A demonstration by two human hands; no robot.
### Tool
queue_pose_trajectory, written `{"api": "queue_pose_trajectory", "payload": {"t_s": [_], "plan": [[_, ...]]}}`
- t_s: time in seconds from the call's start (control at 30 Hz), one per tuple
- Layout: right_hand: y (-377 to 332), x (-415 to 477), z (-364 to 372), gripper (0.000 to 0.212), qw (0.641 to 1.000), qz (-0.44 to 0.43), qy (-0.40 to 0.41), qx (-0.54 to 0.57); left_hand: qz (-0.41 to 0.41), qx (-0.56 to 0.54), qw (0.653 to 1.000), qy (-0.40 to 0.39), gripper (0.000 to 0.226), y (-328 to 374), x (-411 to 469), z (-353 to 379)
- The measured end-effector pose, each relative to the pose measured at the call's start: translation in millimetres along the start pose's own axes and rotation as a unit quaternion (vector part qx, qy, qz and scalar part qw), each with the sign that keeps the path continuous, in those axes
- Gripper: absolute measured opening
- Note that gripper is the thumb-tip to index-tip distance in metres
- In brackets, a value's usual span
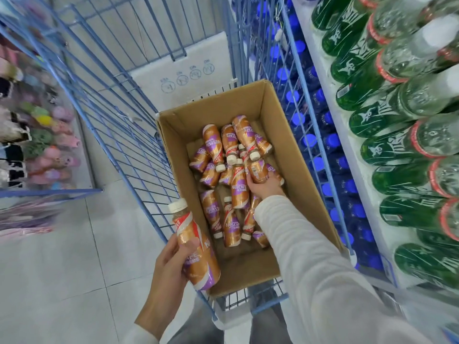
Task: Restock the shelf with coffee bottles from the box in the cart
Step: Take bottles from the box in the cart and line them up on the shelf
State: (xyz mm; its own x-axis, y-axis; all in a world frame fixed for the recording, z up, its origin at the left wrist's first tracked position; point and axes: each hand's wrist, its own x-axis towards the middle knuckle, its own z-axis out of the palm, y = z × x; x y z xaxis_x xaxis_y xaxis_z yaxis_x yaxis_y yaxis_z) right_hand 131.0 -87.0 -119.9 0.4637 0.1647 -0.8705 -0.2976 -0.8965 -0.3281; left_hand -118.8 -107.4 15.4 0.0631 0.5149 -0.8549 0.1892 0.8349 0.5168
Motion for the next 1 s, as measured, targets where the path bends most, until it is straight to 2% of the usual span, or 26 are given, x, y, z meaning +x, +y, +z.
{"api": "queue_pose_trajectory", "payload": {"t_s": [0.07, 0.1, 0.13, 0.17, 0.2, 0.27, 0.3, 0.43, 0.5, 0.77, 0.87, 0.9, 1.0], "plan": [[-1.3, -7.1, -3.4, 0.079, 0.995, 0.019, 0.011, 0.102, -0.001, 0.007, 1.000, 0.000, 0.041, 1.5, 0.1, 3.5], [0.6, -10.2, -5.5, 0.074, 0.980, 0.041, 0.006, 0.192, 0.000, 0.006, 1.000, -0.002, 0.038, 3.5, -1.3, 6.4], [0.1, -17.0, -8.2, 0.066, 0.946, 0.075, -0.020, 0.314, 0.000, 0.003, 1.000, -0.004, 0.037, 6.3, -2.9, 9.2], [3.8, -20.1, -11.8, 0.058, 0.919, 0.099, -0.036, 0.380, 0.001, 0.001, 1.000, -0.008, 0.040, 9.7, -5.3, 12.7], [9.6, -27.8, -13.4, 0.054, 0.875, 0.148, -0.046, 0.459, 0.003, 0.001, 1.000, -0.011, 0.045, 13.2, -8.7, 16.0], [17.2, -49.0, -17.7, 0.053, 0.823, 0.170, -0.083, 0.535, 0.009, -0.005, 1.000, -0.015, 0.054, 19.1, -17.3, 22.4], [21.1, -59.7, -19.7, 0.052, 0.813, 0.157, -0.114, 0.549, 0.013, -0.009, 1.000, -0.016, 0.056, 21.2, -22.2, 25.1], [36.6, -123.5, -38.1, 0.044, 0.853, 0.078, -0.160, 0.490, 0.039, -0.036, 0.998, -0.021, 0.046, 27.2, -46.7, 32.4], [49.1, -149.4, -47.5, 0.047, 0.867, 0.033, -0.173, 0.465, 0.055, -0.044, 0.997, -0.020, 0.039, 26.8, -62.6, 35.3], [83.9, -227.8, -100.0, 0.047, 0.910, -0.057, -0.117, 0.395, 0.128, -0.085, 0.988, -0.029, 0.032, 7.2, -145.1, 49.1], [97.3, -251.7, -124.3, 0.070, 0.934, -0.126, -0.082, 0.323, 0.153, -0.088, 0.983, -0.045, 0.024, -0.4, -175.5, 54.9], [101.7, -260.4, -133.6, 0.071, 0.935, -0.154, -0.083, 0.310, 0.160, -0.088, 0.982, -0.053, 0.021, -1.7, -183.9, 56.9], [113.9, -291.7, -158.7, 0.049, 0.938, -0.210, -0.059, 0.269, 0.178, -0.085, 0.976, -0.089, 0.038, -5.7, -207.0, 61.8]]}}
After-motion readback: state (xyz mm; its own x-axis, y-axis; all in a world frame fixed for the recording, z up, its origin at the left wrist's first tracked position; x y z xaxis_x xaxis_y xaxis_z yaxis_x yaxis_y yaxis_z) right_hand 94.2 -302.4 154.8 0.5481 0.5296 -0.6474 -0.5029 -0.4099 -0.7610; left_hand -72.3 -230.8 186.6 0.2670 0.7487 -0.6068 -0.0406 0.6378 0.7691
